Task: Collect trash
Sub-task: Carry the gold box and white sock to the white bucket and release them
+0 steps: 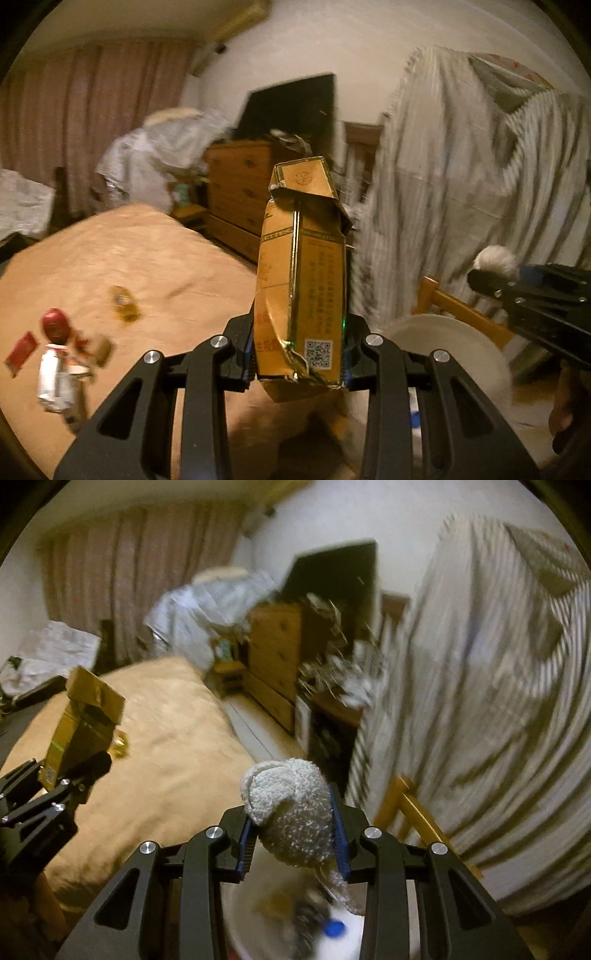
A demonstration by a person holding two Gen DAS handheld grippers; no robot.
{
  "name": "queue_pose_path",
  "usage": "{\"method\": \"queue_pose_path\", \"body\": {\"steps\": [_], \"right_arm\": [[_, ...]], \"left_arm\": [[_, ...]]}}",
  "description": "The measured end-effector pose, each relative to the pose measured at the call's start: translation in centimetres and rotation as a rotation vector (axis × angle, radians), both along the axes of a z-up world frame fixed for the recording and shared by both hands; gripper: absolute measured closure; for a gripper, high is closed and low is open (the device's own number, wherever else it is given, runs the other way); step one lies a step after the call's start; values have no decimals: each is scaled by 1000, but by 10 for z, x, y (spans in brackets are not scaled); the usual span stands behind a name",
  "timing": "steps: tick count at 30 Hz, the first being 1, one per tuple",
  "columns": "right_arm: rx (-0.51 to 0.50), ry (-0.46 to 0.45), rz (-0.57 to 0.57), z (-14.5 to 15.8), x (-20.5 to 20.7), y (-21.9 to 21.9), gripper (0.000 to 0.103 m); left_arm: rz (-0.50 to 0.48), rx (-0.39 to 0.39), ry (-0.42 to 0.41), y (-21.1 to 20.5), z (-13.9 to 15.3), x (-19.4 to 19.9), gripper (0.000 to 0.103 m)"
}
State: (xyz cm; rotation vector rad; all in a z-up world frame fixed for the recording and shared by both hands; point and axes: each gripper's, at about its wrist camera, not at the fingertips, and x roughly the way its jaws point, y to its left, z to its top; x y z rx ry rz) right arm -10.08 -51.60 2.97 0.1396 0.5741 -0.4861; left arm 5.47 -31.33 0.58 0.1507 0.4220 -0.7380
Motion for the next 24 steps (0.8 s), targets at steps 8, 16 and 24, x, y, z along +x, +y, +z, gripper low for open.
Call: {"method": "queue_pose_path", "body": {"steps": [8, 16, 24], "right_arm": [[121, 197, -90, -38, -26, -81, 68], [222, 304, -119, -62, -37, -114, 68], [292, 345, -107, -81, -39, -125, 68]], "left_arm": [[-211, 112, 148, -79, -27, -6, 71], [-341, 250, 295, -131, -68, -14, 71], [-357, 334, 369, -136, -95, -13, 71]]}}
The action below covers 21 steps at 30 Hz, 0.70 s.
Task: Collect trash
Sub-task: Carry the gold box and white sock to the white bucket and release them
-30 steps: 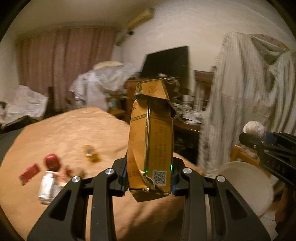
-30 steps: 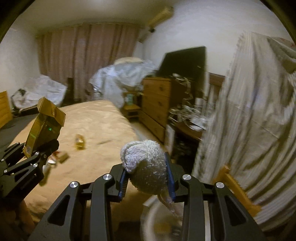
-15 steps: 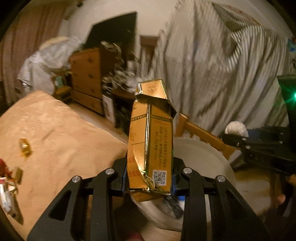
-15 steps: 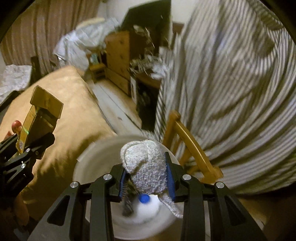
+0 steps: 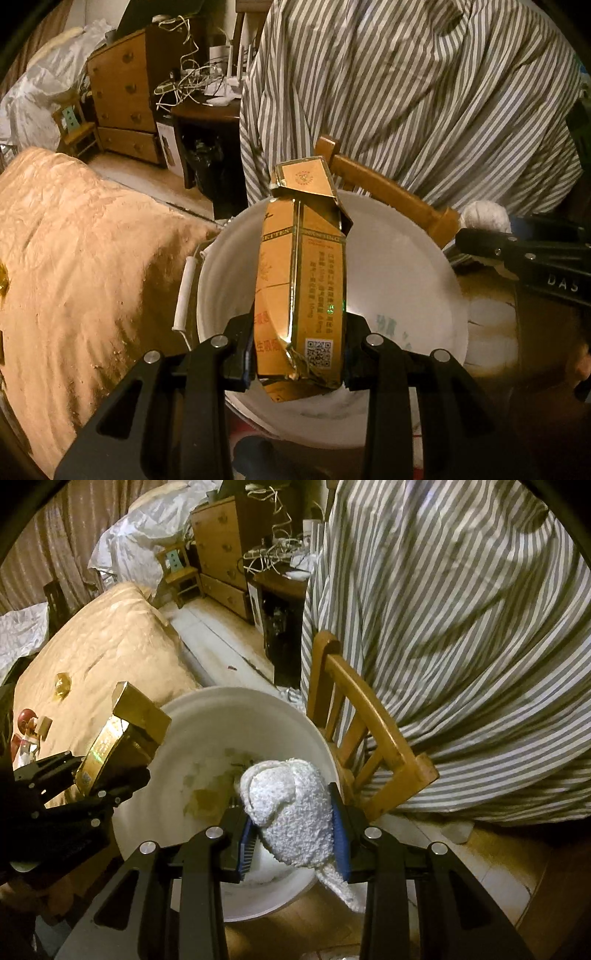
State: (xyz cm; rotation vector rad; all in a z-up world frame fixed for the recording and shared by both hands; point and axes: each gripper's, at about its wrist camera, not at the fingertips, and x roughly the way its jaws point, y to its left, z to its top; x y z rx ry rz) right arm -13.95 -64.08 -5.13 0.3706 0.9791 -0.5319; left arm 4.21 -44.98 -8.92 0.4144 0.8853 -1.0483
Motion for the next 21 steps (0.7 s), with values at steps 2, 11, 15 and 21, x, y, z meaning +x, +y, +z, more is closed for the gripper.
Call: {"method": "queue_pose_path", "body": {"steps": [2, 11, 15, 21], "right_arm": [[5, 5, 0, -4, 3, 2, 68], [21, 1, 12, -11, 8, 5, 68], [22, -2, 16, -10, 10, 7, 68], [25, -7, 21, -10, 13, 7, 67]], "left_arm": [[3, -1, 0, 0, 1, 1, 71], [5, -8, -17, -7, 9, 2, 71], [8, -12, -19, -6, 11, 1, 71], [13, -14, -18, -5, 12, 1, 71]]}}
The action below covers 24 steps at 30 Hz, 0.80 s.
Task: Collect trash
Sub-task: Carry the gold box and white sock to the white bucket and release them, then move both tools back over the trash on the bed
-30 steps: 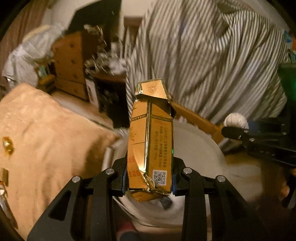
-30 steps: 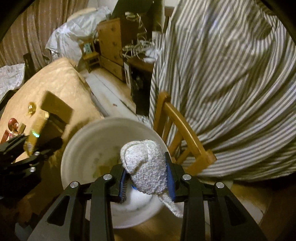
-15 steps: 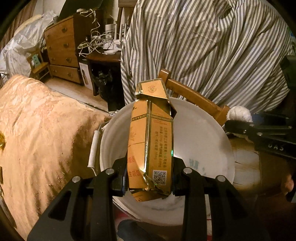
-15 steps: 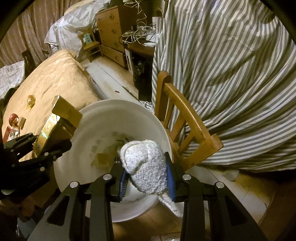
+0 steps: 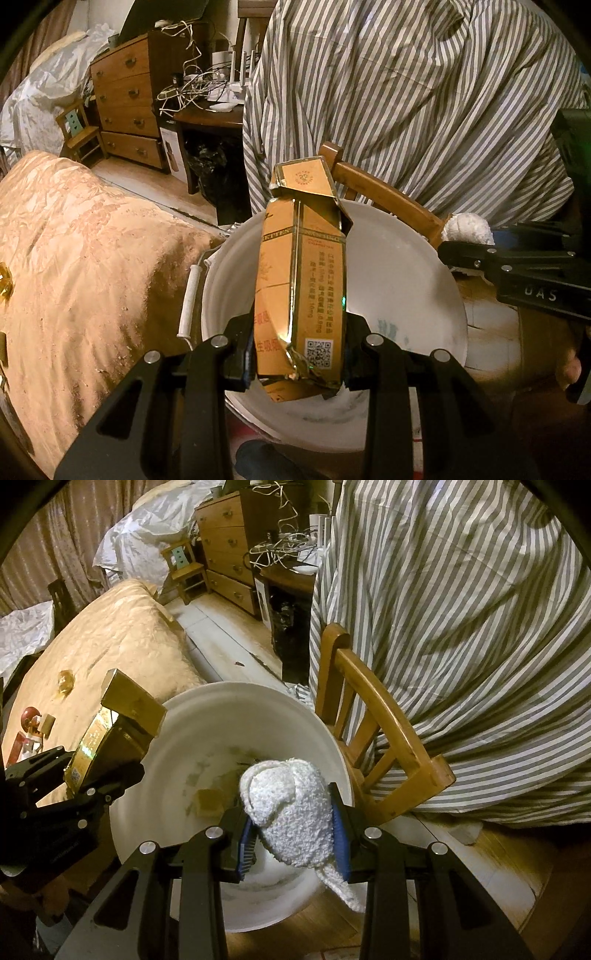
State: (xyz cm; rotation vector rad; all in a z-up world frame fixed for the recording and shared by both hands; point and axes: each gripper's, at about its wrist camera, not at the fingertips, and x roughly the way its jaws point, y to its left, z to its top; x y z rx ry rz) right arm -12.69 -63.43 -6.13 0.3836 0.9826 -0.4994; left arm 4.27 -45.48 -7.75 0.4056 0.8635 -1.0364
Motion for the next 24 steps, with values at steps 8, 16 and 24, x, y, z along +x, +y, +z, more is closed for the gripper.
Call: {"method": "queue_pose_path", "body": {"steps": [8, 16, 24], "right_arm": [[12, -50, -16, 4, -3, -3, 33], [18, -60, -27, 2, -10, -7, 33], [-12, -95, -21, 10, -13, 6, 30]], "left_arm": [[36, -4, -37, 5, 2, 3, 39], [48, 1, -26, 8, -1, 7, 39], [66, -5, -23, 25, 0, 12, 39]]}}
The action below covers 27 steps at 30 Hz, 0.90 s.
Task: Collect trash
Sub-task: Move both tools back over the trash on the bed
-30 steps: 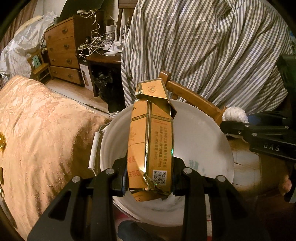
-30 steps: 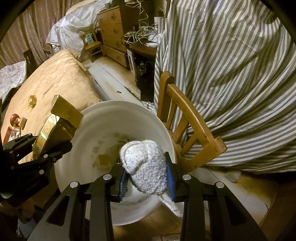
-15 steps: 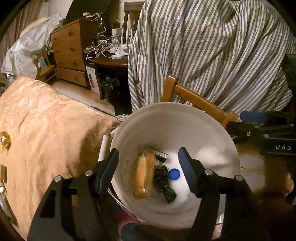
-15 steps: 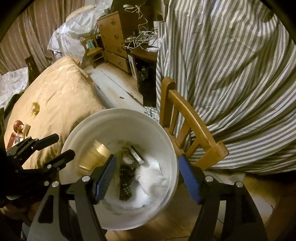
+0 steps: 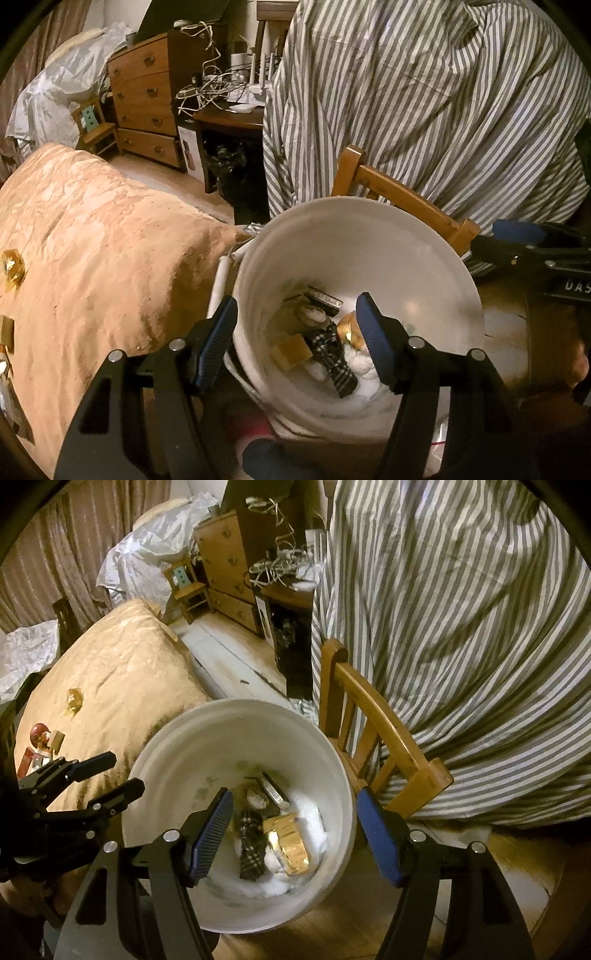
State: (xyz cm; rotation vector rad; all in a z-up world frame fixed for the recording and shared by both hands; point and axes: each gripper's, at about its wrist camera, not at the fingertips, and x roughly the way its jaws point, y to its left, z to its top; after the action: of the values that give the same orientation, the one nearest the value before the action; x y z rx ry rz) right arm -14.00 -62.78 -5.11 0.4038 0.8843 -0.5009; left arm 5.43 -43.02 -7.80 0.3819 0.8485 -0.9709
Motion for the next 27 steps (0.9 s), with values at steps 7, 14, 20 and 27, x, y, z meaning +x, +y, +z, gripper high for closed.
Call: {"method": "queue_pose_path", "body": {"steps": [7, 14, 20, 27], "right_arm": [[-84, -94, 55, 25, 8, 43, 22], [-110, -162, 147, 42, 26, 88, 14], [-90, -186, 249, 39, 54, 128, 11], [-37, -184, 385, 25, 97, 184, 11]], "left_arm": [[50, -14, -6, 34, 4, 12, 39], [123, -18, -14, 72, 4, 27, 35], [233, -17, -6, 127, -2, 54, 35], [462, -49, -5, 246, -2, 107, 35]]}}
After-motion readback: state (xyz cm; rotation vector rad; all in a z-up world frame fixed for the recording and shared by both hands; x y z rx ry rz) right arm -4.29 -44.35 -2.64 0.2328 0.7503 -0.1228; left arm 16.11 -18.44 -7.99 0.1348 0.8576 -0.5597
